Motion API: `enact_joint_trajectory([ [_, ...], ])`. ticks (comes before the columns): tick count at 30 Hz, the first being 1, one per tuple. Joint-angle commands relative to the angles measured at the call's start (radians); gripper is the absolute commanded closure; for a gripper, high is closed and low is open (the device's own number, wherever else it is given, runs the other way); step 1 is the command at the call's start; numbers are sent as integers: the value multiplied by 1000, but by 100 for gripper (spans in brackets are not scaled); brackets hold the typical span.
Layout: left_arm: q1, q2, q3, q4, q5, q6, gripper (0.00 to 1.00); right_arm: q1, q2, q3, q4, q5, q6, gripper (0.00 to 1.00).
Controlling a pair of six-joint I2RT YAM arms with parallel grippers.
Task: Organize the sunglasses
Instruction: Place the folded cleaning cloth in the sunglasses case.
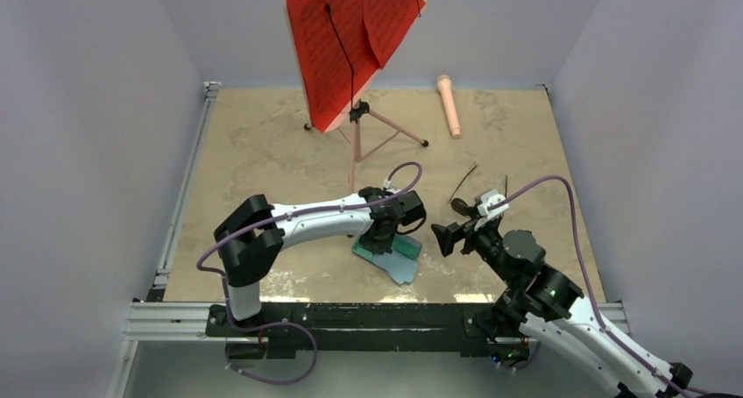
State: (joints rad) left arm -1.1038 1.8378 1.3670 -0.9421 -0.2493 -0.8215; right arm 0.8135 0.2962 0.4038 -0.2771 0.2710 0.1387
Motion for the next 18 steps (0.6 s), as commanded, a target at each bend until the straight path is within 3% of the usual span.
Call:
enact_joint_trajectory([
  [1,16,-31,-30,66,-37,21,100,4,13,24,18,7,14,4],
  [18,46,1,-90,103,-137,-9,100,3,31,24,15,5,15,4],
])
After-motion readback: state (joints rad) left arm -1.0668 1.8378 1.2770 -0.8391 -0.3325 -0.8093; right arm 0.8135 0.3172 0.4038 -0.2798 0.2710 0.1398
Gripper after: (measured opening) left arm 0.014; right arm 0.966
